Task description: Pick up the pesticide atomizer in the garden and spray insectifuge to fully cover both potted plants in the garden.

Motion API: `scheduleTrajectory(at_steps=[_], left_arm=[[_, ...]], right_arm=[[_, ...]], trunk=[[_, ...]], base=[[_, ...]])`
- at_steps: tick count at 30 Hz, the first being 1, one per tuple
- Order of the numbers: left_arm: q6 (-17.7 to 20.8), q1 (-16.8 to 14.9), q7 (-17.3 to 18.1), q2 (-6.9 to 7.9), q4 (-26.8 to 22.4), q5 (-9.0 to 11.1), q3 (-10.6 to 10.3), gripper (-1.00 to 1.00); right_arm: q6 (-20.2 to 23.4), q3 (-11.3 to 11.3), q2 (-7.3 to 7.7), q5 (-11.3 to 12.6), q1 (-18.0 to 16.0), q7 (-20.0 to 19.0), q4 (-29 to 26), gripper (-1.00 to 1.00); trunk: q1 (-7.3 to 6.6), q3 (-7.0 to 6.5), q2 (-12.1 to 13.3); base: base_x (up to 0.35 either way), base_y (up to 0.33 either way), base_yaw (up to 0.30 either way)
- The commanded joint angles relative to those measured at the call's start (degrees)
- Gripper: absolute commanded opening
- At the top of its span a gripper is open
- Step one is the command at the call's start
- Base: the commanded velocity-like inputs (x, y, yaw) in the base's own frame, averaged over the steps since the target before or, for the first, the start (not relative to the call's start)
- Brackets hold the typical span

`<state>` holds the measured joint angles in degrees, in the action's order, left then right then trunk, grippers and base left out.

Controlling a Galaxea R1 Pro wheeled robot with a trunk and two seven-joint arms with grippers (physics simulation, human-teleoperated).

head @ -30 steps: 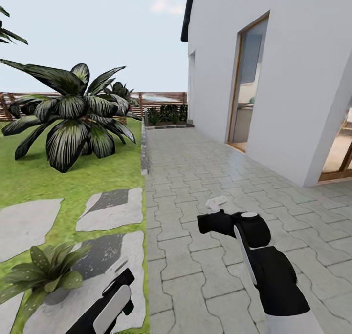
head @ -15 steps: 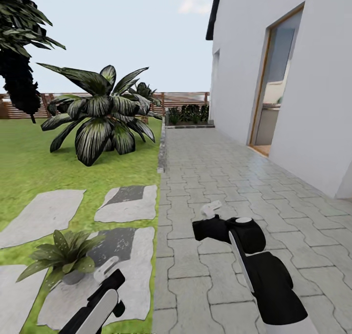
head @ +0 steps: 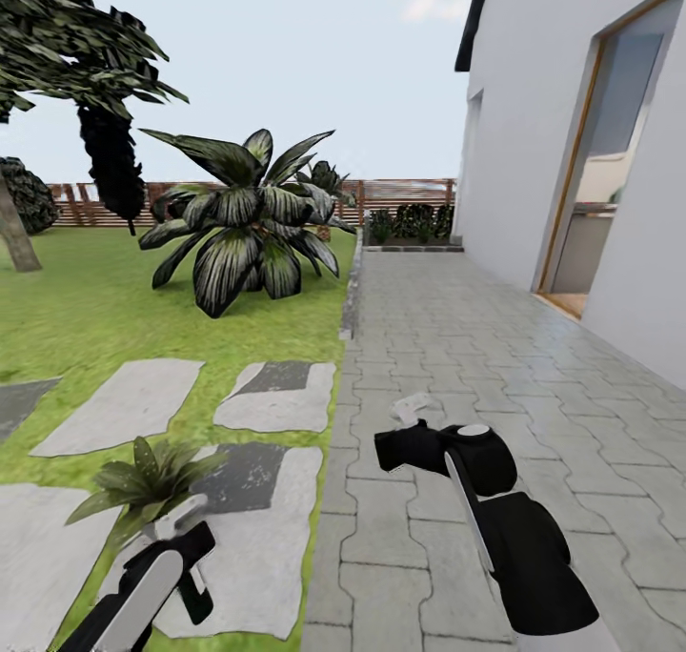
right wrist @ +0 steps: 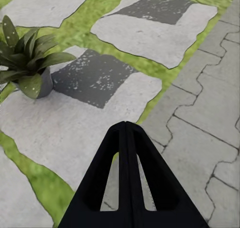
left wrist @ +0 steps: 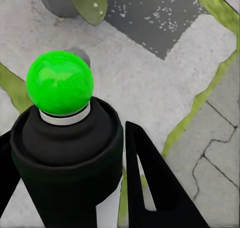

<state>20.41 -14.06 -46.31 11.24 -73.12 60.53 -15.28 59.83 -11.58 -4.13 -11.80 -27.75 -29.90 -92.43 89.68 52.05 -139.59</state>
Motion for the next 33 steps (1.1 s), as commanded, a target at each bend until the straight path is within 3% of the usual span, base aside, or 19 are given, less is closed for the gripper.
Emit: scheduleTrajectory(at_steps=[1, 7, 11, 13, 16, 17, 18, 20, 23, 29, 33], left_arm=[[1.9, -0.2, 0.4, 0.38, 0.0, 0.1, 0.6, -1.0], [9.5, -0.7, 1.8, 3.08, 0.4, -0.4, 5.0, -1.0], [10.7, -0.7, 3.8, 4.51, 2.5, -0.9, 5.7, -1.0], [9.4, -0.7, 5.1, 4.71, 4.3, -2.8, 5.8, -1.0], [4.7, -0.9, 12.4, 4.36, 6.9, -7.8, 5.7, -1.0], [3.6, -2.6, 18.4, 3.54, 11.7, -10.3, 5.6, -1.0], [2.5, -3.7, 20.4, 2.6, 15.1, -11.6, 5.5, -1.0], [-0.6, -5.9, 22.5, -0.08, 20.9, -15.4, 5.5, -1.0], [-2.9, -7.1, 23.3, -1.79, 24.3, -17.9, 5.6, -1.0], [-3.3, -9.6, 24.0, -2.6, 27.0, -18.6, 5.8, -1.0], [-1.7, -16.0, 29.0, -3.77, 35.4, -18.7, 5.7, -1.0]], right_arm=[[0.2, 0.0, 0.0, -0.6, 0.0, -0.5, -0.1, -1.0], [0.2, 0.0, 0.17, -0.6, 0.0, -0.7, -0.1, -1.0], [0.2, 0.1, 0.28, -0.6, 0.0, -0.7, -0.1, -1.0], [0.2, 0.0, 0.33, -0.6, 0.0, -0.7, -0.1, -1.0], [0.2, -0.1, 0.17, -0.6, 0.0, -0.8, -0.1, -1.0], [0.2, -0.1, 0.15, -0.6, 0.0, -0.8, -0.1, -1.0], [0.2, -0.1, 0.13, -0.6, 0.0, -0.8, -0.1, -1.0], [0.2, -0.1, 0.16, -0.6, 0.0, -0.8, -0.1, -1.0], [0.2, 0.0, 0.29, -0.4, 0.0, -0.8, -0.1, -1.0], [0.2, 0.0, 0.27, -0.3, 0.1, -0.8, -0.1, -1.0], [0.2, -0.1, 0.34, -0.3, 0.1, -0.9, -0.1, -1.0]], trunk=[[0.01, 0.06, 0.0], [0.01, 0.06, 0.0], [0.01, 0.06, 0.0], [0.01, 0.06, 0.0], [0.01, 0.06, 0.0], [0.01, 0.06, 0.0], [0.01, 0.06, 0.0], [0.01, 0.06, 0.0], [0.01, 0.06, 0.0], [0.01, 0.06, 0.0], [0.01, 0.06, 0.0]], base=[[0.264, -0.198, 0.297], [0.19, -0.07, 0.297], [0.03, -0.008, 0.297], [0.006, -0.002, 0.297], [0.001, 0.0, 0.297], [0.0, 0.0, 0.297], [0.0, 0.0, 0.297], [0.0, 0.0, 0.228], [0.0, 0.0, 0.101], [0.0, 0.0, 0.017], [0.0, 0.0, 0.001]])
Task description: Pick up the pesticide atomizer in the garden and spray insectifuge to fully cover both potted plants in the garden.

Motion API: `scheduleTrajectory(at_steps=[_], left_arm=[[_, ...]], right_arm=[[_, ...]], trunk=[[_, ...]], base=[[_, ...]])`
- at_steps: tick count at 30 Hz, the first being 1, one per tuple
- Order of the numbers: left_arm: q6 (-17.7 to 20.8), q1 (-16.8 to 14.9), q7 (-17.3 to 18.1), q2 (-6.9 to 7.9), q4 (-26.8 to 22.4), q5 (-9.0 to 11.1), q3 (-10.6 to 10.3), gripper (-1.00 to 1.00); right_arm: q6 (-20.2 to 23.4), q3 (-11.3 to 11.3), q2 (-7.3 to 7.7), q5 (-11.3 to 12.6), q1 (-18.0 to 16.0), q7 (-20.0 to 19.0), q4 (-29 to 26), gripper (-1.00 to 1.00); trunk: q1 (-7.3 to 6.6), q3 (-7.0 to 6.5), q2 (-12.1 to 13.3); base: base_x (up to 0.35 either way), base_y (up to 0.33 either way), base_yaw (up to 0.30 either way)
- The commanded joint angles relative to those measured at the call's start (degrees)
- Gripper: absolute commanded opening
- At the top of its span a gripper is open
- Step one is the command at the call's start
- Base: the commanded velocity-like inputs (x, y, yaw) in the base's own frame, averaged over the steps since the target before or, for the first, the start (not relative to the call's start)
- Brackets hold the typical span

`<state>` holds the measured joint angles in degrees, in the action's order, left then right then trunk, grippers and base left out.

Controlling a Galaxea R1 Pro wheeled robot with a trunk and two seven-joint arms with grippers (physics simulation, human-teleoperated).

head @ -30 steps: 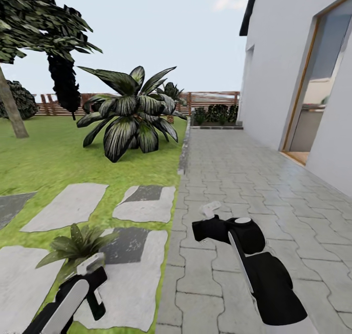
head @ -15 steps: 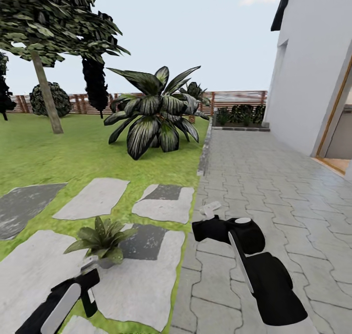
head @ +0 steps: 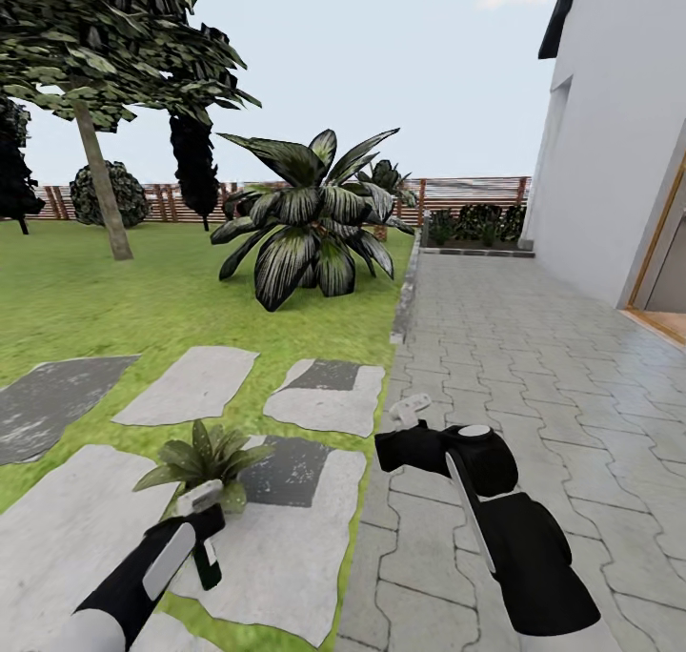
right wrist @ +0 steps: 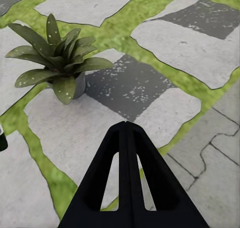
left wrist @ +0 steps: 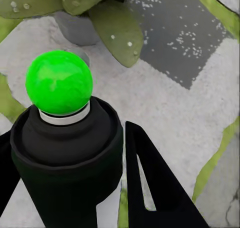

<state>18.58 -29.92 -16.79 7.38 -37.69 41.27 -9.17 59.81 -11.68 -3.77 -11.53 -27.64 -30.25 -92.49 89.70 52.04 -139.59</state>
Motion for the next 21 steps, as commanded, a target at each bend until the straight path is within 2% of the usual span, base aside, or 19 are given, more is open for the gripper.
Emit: scheduleTrajectory(at_steps=[1, 2, 4, 6, 9, 17, 21], left_arm=[[0.6, -3.7, 1.3, -0.01, 5.2, 0.5, -0.4, -1.0], [0.9, -7.4, 2.5, 0.04, 11.5, 0.6, -0.3, -1.0], [1.0, -9.8, 3.0, 0.1, 15.1, 0.8, -0.3, -1.0], [1.0, -11.1, 3.2, -0.14, 16.5, 0.7, -0.3, -1.0], [1.1, -11.7, 3.4, -0.27, 16.9, 0.5, -0.4, -1.0], [1.3, -11.8, 3.6, -0.15, 17.0, 0.8, -0.3, -1.0], [2.6, -11.8, 3.2, -0.02, 17.1, 0.8, -0.2, -1.0]], right_arm=[[0.2, -0.6, 0.02, -0.6, 0.0, -0.5, -0.1, -1.0], [0.2, -1.5, 0.09, -0.6, 0.0, -0.5, -0.1, -1.0], [0.2, -1.8, 0.14, -0.6, 0.0, -0.5, -0.1, -1.0], [0.2, -1.9, 0.16, -0.6, 0.0, -0.5, -0.1, -1.0], [0.2, -1.9, 0.17, -0.6, 0.0, -0.5, -0.1, -1.0], [0.2, -1.9, 0.17, -0.4, 0.0, -0.5, -0.1, -1.0], [0.2, -1.9, 0.17, -0.4, 0.0, -0.5, -0.1, -1.0]], trunk=[[-0.01, 0.07, 0.0], [-0.01, 0.07, 0.0], [-0.01, 0.07, 0.0], [-0.01, 0.07, 0.0], [-0.01, 0.07, 0.0], [-0.01, 0.07, 0.0], [-0.01, 0.07, 0.0]], base=[[0.0, 0.0, 0.0], [0.0, 0.0, 0.0], [0.0, 0.0, 0.0], [0.0, 0.0, 0.0], [0.128, 0.0, 0.0], [0.305, 0.0, 0.0], [0.133, 0.0, 0.0]])
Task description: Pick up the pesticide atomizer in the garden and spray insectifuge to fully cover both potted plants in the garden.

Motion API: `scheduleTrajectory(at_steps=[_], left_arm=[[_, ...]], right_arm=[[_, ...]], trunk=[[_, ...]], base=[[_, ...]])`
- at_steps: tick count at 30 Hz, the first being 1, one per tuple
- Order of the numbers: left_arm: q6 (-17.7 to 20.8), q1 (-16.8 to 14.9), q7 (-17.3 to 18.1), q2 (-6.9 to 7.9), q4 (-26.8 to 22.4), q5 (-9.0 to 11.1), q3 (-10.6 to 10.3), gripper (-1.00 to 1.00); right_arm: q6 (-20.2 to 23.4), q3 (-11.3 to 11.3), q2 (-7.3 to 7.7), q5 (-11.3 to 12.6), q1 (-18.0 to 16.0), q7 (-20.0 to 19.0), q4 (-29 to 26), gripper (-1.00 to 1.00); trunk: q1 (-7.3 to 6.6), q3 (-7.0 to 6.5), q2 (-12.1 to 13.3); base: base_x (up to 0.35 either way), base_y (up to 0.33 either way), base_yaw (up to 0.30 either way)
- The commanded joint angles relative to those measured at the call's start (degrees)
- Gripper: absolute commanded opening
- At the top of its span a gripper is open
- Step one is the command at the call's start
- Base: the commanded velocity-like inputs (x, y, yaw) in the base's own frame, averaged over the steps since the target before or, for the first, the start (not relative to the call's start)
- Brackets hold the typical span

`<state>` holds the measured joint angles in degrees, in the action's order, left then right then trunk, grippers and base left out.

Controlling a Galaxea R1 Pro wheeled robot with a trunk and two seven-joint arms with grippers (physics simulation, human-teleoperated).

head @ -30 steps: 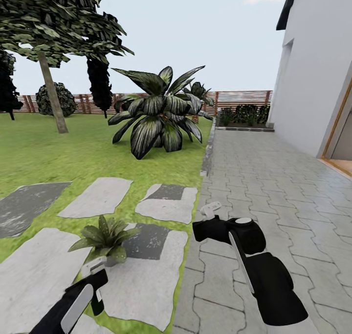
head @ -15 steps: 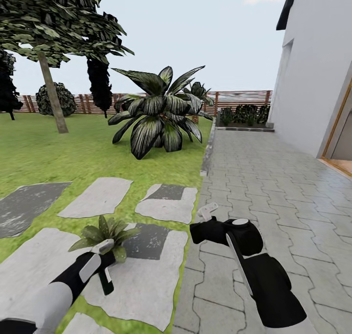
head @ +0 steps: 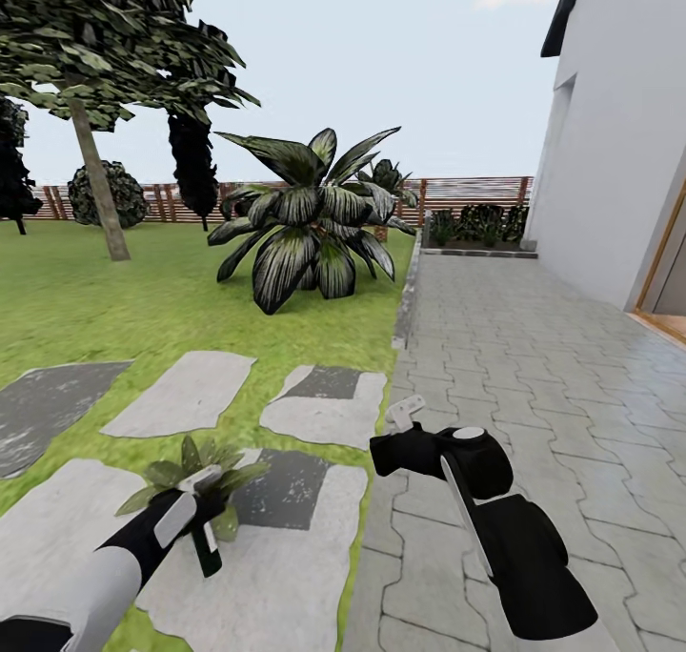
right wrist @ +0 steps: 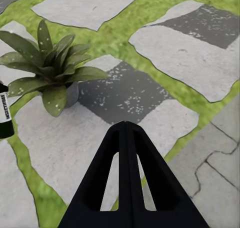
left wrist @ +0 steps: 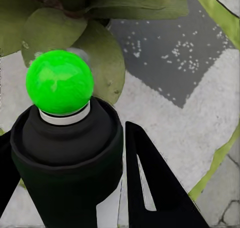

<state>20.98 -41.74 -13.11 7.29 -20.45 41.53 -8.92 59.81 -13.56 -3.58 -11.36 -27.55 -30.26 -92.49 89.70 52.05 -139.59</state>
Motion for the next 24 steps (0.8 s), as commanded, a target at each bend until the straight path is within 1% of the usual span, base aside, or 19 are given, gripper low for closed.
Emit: scheduleTrajectory(at_steps=[1, 2, 4, 7, 11, 16, 19, 21, 24], left_arm=[[1.3, 0.0, -0.4, 0.2, -0.1, 0.6, -0.4, -1.0], [1.9, 0.0, -0.4, 0.25, -0.1, 0.6, -0.4, -1.0], [5.7, -0.7, 0.0, 0.41, -0.1, 1.0, -0.4, -1.0], [11.6, -2.5, 2.5, 0.57, -0.1, 3.9, -0.5, -1.0], [14.0, -3.2, 3.3, 0.59, 0.0, 4.9, -0.5, -1.0], [14.8, -3.3, 3.1, 0.01, 0.9, 4.9, -1.0, -1.0], [14.3, -3.3, 3.6, -0.27, 4.0, 4.9, -1.2, -1.0], [12.7, -3.1, 3.8, -1.08, 5.8, 4.9, -1.2, -1.0], [9.7, -2.5, 3.8, -1.83, 7.5, 4.9, -1.2, -1.0]], right_arm=[[0.2, 0.0, -0.02, -0.6, 0.0, -0.5, -0.1, -1.0], [0.2, 0.0, -0.02, -0.6, 0.0, -0.5, -0.1, -1.0], [0.2, 0.0, -0.02, -0.6, 0.0, -0.5, -0.1, -1.0], [0.2, -0.1, -0.02, -0.6, 0.0, -0.4, -0.1, -1.0], [0.2, -0.2, -0.02, -0.6, 0.0, -0.4, -0.1, -1.0], [0.2, -0.1, -0.02, -0.6, 0.0, -0.4, -0.1, -1.0], [0.2, 0.0, -0.02, -0.5, 0.0, -0.4, -0.1, -1.0], [0.2, 0.0, -0.02, -0.4, 0.0, -0.4, -0.1, -1.0], [0.2, 0.0, -0.02, -0.4, 0.0, -0.4, -0.1, -1.0]], trunk=[[0.0, 0.06, 0.0], [0.0, 0.06, 0.0], [0.0, 0.06, 0.0], [0.0, 0.06, 0.0], [0.0, 0.06, 0.0], [0.0, 0.06, 0.0], [0.0, 0.06, 0.0], [0.0, 0.06, 0.0], [0.0, 0.06, 0.0]], base=[[0.045, 0.0, 0.0], [0.036, 0.0, 0.0], [0.019, 0.0, 0.0], [0.006, 0.0, 0.0], [0.002, 0.0, 0.0], [0.0, 0.0, 0.0], [0.0, 0.0, 0.0], [0.0, 0.0, 0.0], [0.0, 0.0, 0.0]])
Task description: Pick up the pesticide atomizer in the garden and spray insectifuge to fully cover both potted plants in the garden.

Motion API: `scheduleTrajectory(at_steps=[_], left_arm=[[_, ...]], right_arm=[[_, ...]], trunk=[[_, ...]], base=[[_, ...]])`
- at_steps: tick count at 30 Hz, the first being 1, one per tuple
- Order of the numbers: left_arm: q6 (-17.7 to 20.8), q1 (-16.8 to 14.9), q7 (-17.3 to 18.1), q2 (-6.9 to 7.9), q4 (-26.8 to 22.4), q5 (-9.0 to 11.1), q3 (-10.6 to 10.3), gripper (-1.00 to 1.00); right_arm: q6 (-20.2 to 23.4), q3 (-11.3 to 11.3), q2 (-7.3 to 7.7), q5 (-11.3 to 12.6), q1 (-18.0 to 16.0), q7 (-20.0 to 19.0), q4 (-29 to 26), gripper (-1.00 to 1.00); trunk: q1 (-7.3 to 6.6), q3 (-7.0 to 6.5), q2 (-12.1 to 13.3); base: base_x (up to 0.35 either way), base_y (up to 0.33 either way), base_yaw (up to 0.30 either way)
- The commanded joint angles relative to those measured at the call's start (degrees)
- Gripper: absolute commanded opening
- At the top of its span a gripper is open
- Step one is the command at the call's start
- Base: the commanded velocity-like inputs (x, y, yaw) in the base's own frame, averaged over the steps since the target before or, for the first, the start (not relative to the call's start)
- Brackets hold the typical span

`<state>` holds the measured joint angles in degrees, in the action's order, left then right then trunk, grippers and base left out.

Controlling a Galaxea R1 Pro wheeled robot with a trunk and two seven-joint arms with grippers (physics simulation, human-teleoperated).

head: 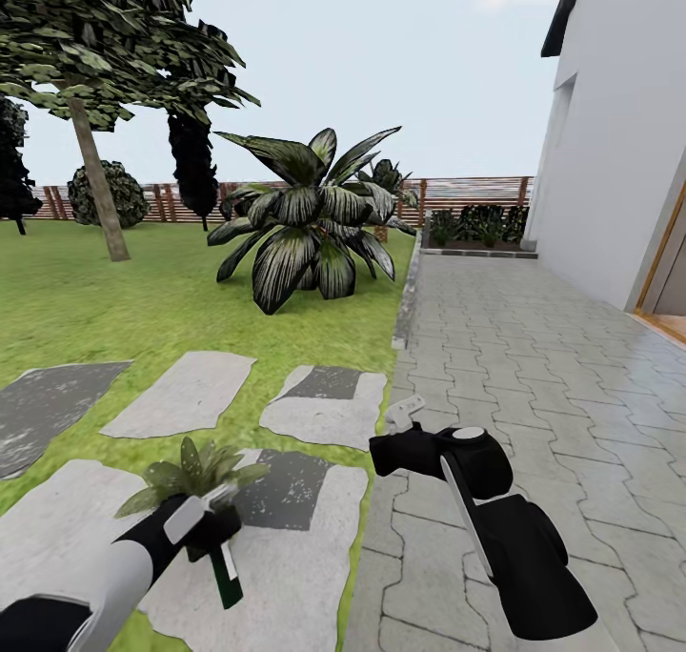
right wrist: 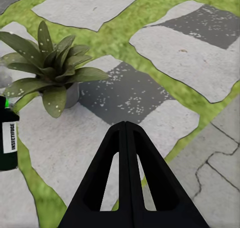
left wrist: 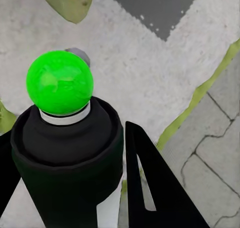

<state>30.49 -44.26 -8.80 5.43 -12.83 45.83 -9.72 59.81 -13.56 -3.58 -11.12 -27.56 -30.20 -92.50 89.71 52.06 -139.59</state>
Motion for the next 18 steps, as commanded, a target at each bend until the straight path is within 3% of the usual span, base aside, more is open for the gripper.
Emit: scheduleTrajectory(at_steps=[1, 4, 7, 10, 14, 18], left_arm=[[-1.1, 0.2, -0.4, -0.15, 0.6, 0.6, -0.4, -1.0], [-5.1, 0.5, -0.4, -0.63, 1.1, 0.6, -0.4, -1.0], [-6.5, 0.6, -0.4, -0.98, 1.2, 0.6, -0.5, -1.0], [-6.5, 0.4, -0.5, -1.08, 0.8, 0.6, -0.5, -1.0], [-6.2, 0.9, -0.8, -0.6, -3.2, 0.6, -0.5, -1.0], [-3.7, 3.9, -0.9, 0.39, -9.2, 0.6, 0.0, -1.0]], right_arm=[[0.2, -0.1, -0.04, -0.6, 0.0, -0.5, -0.1, -1.0], [0.2, -0.1, -0.09, -0.6, 0.0, -0.4, -0.1, -1.0], [0.2, -0.1, -0.1, -0.7, 0.0, -0.4, -0.1, -1.0], [0.2, -0.1, -0.11, -0.6, 0.0, -0.4, -0.1, -1.0], [0.2, -0.1, -0.11, -0.7, 0.0, -0.4, -0.1, -1.0], [0.2, -0.1, -0.18, -0.7, 0.0, -0.2, -0.1, -1.0]], trunk=[[-0.01, 0.06, 0.0], [-0.01, 0.06, 0.0], [-0.01, 0.06, 0.0], [-0.01, 0.06, 0.0], [-0.01, 0.06, 0.0], [-0.01, 0.06, 0.0]], base=[[0.0, 0.0, 0.0], [0.0, 0.0, 0.0], [0.0, 0.0, 0.0], [0.0, 0.0, 0.0], [0.0, 0.0, 0.0], [0.0, 0.0, 0.0]])
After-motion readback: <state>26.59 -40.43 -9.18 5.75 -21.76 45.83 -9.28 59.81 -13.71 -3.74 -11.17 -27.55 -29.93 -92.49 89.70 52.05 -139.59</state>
